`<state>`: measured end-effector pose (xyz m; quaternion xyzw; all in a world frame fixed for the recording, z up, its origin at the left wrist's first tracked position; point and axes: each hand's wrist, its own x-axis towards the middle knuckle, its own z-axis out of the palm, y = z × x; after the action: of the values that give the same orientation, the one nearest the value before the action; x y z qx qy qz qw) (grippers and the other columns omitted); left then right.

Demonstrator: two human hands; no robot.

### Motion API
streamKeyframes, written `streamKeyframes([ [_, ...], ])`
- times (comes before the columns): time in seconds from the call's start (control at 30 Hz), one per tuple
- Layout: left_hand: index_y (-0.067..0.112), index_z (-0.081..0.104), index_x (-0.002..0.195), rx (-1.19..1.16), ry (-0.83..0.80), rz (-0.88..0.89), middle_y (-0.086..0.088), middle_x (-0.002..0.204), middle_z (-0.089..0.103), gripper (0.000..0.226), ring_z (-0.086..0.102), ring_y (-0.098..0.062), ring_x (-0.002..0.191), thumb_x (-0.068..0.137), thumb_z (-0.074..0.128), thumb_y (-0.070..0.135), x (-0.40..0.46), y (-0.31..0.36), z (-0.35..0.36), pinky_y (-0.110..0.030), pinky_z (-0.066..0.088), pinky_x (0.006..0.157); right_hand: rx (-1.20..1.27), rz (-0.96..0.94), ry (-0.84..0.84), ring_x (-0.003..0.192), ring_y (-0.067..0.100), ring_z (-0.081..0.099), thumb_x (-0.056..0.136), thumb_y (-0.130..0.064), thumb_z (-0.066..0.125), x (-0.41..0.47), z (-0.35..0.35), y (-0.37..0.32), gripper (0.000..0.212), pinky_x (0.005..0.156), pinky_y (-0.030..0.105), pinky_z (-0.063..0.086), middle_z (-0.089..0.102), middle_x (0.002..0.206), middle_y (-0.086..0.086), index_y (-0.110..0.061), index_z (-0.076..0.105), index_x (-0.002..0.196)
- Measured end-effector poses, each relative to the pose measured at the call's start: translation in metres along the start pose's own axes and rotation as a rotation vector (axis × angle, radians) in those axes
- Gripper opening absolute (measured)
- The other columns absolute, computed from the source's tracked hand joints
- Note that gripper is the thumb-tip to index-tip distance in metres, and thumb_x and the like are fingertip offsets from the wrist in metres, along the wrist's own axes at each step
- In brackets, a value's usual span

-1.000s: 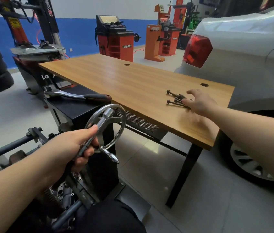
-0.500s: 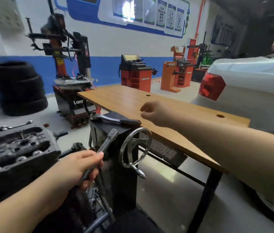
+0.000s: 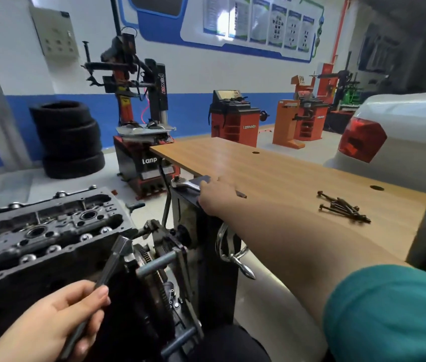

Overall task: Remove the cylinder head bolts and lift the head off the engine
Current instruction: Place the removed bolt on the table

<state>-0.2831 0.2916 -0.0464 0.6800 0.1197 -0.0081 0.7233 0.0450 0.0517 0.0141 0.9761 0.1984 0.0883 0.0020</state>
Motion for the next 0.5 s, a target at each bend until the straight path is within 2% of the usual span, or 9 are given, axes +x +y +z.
streamKeyframes([
  [0.1, -0.001, 0.068, 0.087, -0.035, 0.008, 0.009, -0.025, 0.062, 0.052, 0.086, 0.044, -0.023, 0.041, 0.041, 0.104, 0.062, 0.000, -0.009, 0.002, -0.022, 0.039, 0.045, 0.048, 0.007, -0.019, 0.091, 0.035, 0.064, 0.103, -0.025, 0.054, 0.003, 0.000, 0.001, 0.020, 0.068, 0.039, 0.050, 0.062, 0.094, 0.007, -0.012, 0.062, 0.090],
  [0.13, -0.001, 0.068, 0.087, -0.042, 0.012, 0.013, -0.025, 0.062, 0.052, 0.082, 0.044, -0.023, 0.040, 0.044, 0.103, 0.059, 0.000, -0.009, 0.005, -0.021, 0.038, 0.044, 0.039, -0.010, -0.019, 0.083, 0.033, 0.065, 0.101, -0.018, 0.056, 0.003, 0.000, 0.001, 0.024, 0.061, 0.036, 0.047, 0.060, 0.084, 0.004, -0.013, 0.057, 0.077],
  [0.2, -0.003, 0.068, 0.088, -0.062, 0.008, 0.009, -0.024, 0.062, 0.052, 0.066, 0.043, -0.022, 0.040, 0.061, 0.101, 0.047, 0.000, -0.004, 0.012, -0.022, 0.037, 0.045, 0.060, -0.021, -0.017, 0.068, 0.026, 0.061, 0.095, -0.007, 0.056, 0.001, -0.003, 0.000, 0.031, 0.049, 0.029, 0.038, 0.055, 0.073, 0.002, -0.017, 0.047, 0.066],
  [0.27, -0.003, 0.069, 0.088, -0.055, 0.006, 0.017, -0.024, 0.064, 0.052, 0.048, 0.044, -0.023, 0.041, 0.071, 0.088, 0.038, 0.000, 0.003, 0.017, -0.023, 0.037, 0.046, 0.125, -0.007, 0.004, 0.060, 0.020, 0.053, 0.093, -0.010, 0.054, 0.000, -0.007, -0.001, 0.029, 0.048, 0.029, 0.036, 0.055, 0.073, 0.003, -0.019, 0.046, 0.067],
  [0.3, -0.002, 0.069, 0.087, -0.049, 0.007, 0.023, -0.024, 0.065, 0.052, 0.042, 0.044, -0.023, 0.041, 0.072, 0.083, 0.035, -0.001, 0.006, 0.019, -0.025, 0.037, 0.046, 0.217, 0.026, 0.019, 0.062, 0.020, 0.053, 0.095, -0.017, 0.053, 0.002, -0.009, -0.001, 0.027, 0.052, 0.033, 0.041, 0.056, 0.075, 0.003, -0.019, 0.050, 0.069],
  [0.37, 0.000, 0.070, 0.088, -0.040, 0.020, 0.050, -0.025, 0.067, 0.053, 0.036, 0.046, -0.025, 0.044, 0.074, 0.080, 0.032, -0.003, 0.014, 0.018, -0.027, 0.038, 0.045, 0.559, 0.081, 0.027, 0.070, 0.027, 0.060, 0.104, -0.034, 0.049, 0.004, -0.016, -0.003, 0.033, 0.068, 0.044, 0.055, 0.064, 0.080, 0.009, -0.015, 0.063, 0.080],
  [0.4, 0.000, 0.071, 0.089, -0.038, 0.034, 0.077, -0.025, 0.068, 0.054, 0.035, 0.048, -0.026, 0.046, 0.075, 0.080, 0.031, -0.003, 0.019, 0.017, -0.028, 0.040, 0.045, 0.747, 0.087, 0.026, 0.072, 0.030, 0.061, 0.107, -0.041, 0.049, 0.003, -0.021, -0.007, 0.039, 0.073, 0.045, 0.056, 0.066, 0.082, 0.012, -0.012, 0.065, 0.086],
  [0.5, 0.004, 0.074, 0.091, -0.049, 0.113, 0.182, -0.022, 0.070, 0.057, 0.032, 0.052, -0.029, 0.050, 0.075, 0.079, 0.032, -0.005, 0.035, 0.014, -0.031, 0.045, 0.046, 1.132, -0.003, 0.070, 0.064, 0.024, 0.056, 0.104, -0.054, 0.055, -0.012, -0.044, -0.029, 0.044, 0.065, 0.041, 0.050, 0.060, 0.073, 0.008, -0.015, 0.064, 0.086],
])
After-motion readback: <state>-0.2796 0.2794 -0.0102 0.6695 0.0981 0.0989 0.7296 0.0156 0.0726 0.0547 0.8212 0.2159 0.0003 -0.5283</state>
